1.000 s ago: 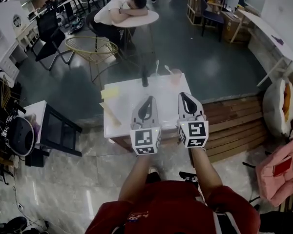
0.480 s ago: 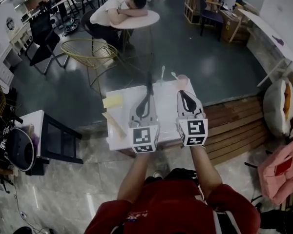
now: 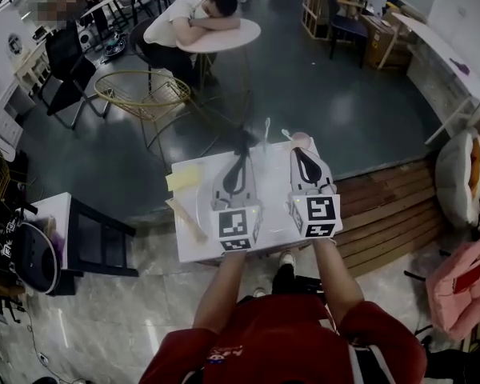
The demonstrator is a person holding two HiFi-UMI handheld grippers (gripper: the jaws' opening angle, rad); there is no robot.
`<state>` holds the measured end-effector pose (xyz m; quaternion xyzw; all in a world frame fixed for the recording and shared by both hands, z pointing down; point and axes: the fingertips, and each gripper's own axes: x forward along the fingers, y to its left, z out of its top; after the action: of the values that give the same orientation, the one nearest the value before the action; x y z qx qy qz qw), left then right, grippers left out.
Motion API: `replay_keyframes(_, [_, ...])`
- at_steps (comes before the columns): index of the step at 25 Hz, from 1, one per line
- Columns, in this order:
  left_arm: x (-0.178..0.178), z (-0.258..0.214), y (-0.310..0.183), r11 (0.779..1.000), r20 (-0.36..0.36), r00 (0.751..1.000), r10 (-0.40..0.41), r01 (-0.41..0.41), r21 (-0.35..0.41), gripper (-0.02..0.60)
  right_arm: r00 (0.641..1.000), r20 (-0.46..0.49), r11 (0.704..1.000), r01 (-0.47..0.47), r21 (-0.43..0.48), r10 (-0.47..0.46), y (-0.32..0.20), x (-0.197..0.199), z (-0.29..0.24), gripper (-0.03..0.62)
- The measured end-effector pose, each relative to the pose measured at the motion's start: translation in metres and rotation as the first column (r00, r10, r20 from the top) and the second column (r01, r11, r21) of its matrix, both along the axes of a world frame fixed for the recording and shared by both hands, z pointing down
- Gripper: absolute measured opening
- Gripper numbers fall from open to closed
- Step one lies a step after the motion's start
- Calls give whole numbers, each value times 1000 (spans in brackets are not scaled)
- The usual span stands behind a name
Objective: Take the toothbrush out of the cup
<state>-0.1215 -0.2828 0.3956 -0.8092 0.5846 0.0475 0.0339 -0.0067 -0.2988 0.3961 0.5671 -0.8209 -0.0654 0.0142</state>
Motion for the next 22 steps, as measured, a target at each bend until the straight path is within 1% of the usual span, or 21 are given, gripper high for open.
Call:
replay_keyframes(6, [22, -8, -42, 1000, 2, 1000, -1, 1, -2, 29, 1000, 10, 1000, -2, 12, 2, -42, 22, -9, 29])
replay_keyframes(12, [53, -13, -82, 1000, 7, 1000, -2, 2, -5, 29, 1000, 19, 1000, 2, 12, -2, -82, 51, -12, 29])
replay_keyframes(22, [92, -10, -136, 999, 22, 999, -29, 30, -11, 29, 999, 29, 1000, 28, 3, -28, -138, 93, -10, 29])
